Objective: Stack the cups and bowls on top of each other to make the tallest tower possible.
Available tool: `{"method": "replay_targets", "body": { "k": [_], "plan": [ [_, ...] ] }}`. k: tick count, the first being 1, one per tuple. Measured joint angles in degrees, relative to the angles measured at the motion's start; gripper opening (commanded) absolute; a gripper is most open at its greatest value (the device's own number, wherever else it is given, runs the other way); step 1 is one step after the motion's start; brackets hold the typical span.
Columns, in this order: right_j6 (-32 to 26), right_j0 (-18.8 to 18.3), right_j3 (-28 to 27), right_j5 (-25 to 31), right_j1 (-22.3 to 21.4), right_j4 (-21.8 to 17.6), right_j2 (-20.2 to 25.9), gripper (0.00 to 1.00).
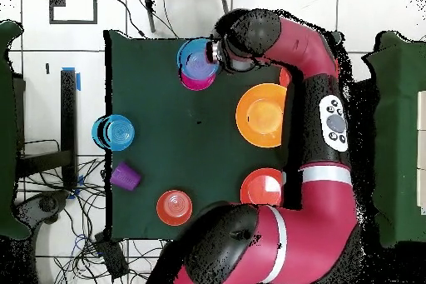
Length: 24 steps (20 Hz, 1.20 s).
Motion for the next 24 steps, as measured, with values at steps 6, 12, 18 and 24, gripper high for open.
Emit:
{"method": "replay_targets", "body": {
  "k": [6, 12, 18, 24],
  "plan": [
    [0.00, -1.04, 3.28, -2.94, 0.04, -0.13, -0.01, 0.00],
    [0.00, -1.76, 6.65, -4.74, -0.43, -0.12, 0.00, 0.00],
    [0.00, -2.41, 10.04, -6.05, -1.39, -0.21, -0.01, 0.00],
    [0.00, -2.48, 11.70, -6.74, -1.81, -0.21, 0.04, 0.00]
  ]
}}
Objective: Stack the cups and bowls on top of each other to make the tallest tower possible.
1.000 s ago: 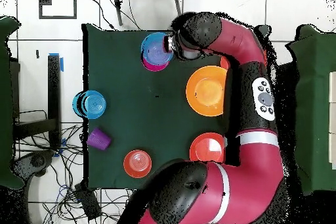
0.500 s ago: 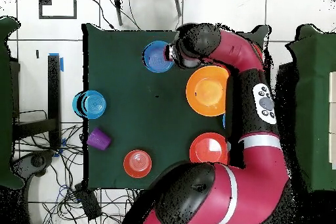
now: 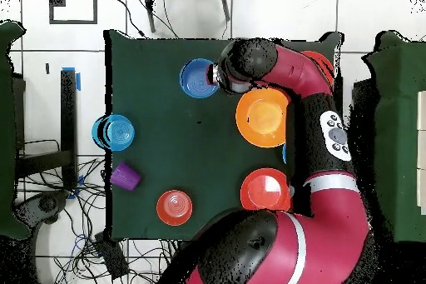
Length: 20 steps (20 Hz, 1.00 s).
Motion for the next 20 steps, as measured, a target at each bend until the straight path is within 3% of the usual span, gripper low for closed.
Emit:
{"method": "replay_targets", "body": {
  "k": [8, 20],
  "plan": [
    [0.00, 0.00, 2.93, -2.15, -1.29, -0.02, 0.40, 0.00],
    [0.00, 0.00, 3.23, -3.35, -1.35, -0.01, 1.14, 0.00]
  ]
}}
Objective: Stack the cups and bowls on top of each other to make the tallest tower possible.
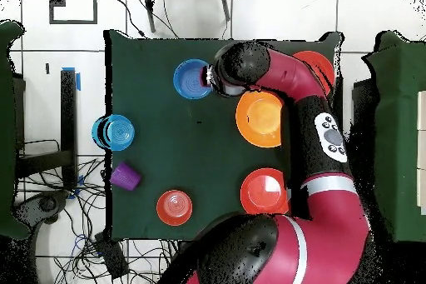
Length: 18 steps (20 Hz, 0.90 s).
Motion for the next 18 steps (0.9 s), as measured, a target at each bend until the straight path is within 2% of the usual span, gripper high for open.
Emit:
{"method": "replay_targets", "body": {
  "k": [18],
  "plan": [
    [0.00, 0.00, -0.15, 0.00, 0.08, -0.05, 1.51, 0.00]
  ]
}}
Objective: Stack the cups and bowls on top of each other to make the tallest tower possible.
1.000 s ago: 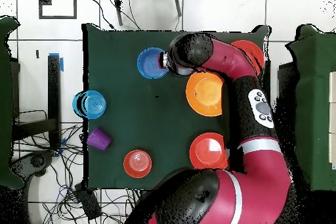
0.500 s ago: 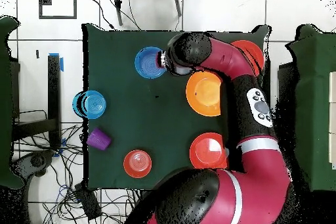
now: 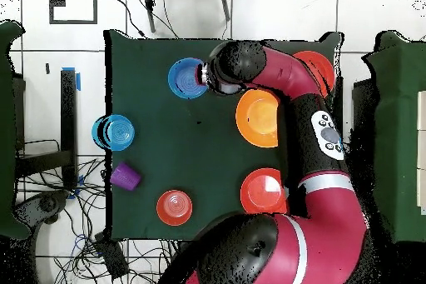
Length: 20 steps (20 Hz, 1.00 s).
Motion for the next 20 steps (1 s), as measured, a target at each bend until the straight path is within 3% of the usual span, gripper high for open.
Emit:
{"method": "replay_targets", "body": {
  "k": [20],
  "plan": [
    [0.00, -0.01, -5.61, 0.00, 2.39, -0.43, 0.09, 0.00]
  ]
}}
